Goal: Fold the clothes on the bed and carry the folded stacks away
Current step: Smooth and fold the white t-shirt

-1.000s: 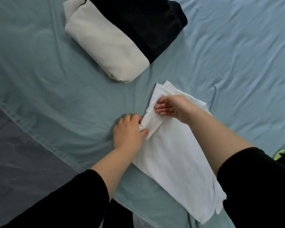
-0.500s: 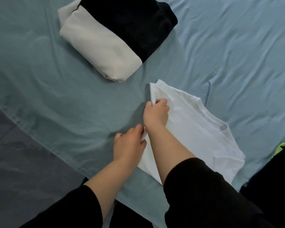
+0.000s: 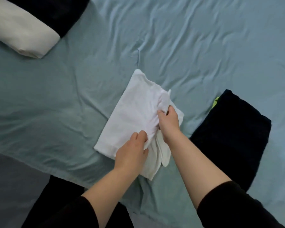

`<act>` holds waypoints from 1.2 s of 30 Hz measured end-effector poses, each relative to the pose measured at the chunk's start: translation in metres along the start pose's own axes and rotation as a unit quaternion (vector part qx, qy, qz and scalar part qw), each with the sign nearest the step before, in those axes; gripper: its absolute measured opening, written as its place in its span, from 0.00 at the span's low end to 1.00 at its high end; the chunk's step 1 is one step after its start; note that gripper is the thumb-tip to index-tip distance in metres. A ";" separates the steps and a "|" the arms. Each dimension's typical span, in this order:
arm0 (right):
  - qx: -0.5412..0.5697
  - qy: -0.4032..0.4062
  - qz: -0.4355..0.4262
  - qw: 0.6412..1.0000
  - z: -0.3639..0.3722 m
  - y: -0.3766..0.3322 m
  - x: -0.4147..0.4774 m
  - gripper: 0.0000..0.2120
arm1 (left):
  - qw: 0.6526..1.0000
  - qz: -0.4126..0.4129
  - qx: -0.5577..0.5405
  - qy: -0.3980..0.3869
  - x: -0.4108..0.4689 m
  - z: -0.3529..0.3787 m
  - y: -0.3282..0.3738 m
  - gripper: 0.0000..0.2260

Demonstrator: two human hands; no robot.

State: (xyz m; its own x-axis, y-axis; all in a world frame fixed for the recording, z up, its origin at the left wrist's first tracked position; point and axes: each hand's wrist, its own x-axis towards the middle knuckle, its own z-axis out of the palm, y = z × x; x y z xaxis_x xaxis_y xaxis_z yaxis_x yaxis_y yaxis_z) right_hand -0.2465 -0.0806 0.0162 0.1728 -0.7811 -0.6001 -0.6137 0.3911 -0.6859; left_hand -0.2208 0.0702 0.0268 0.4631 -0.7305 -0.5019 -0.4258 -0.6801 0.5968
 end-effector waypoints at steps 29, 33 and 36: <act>-0.479 -0.020 -0.174 0.860 -0.043 0.102 0.057 0.31 | 0.916 0.146 0.374 0.016 0.173 0.012 -0.030 0.30; -0.424 0.046 -0.188 0.885 -0.020 0.111 0.031 0.30 | 0.919 0.150 0.354 0.088 0.147 0.019 -0.031 0.30; -0.452 0.024 -0.256 0.854 -0.023 0.155 -0.028 0.29 | 0.885 0.251 0.392 0.021 0.082 0.027 -0.077 0.31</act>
State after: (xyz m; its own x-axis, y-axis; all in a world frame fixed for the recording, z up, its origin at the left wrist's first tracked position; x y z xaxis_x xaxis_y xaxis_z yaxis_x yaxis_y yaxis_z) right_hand -0.3644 -0.0094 -0.0641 0.5776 -0.7653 -0.2841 -0.8155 -0.5260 -0.2413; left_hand -0.1703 0.0609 -0.0774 0.0839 -0.9610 -0.2635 -0.9869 -0.1168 0.1117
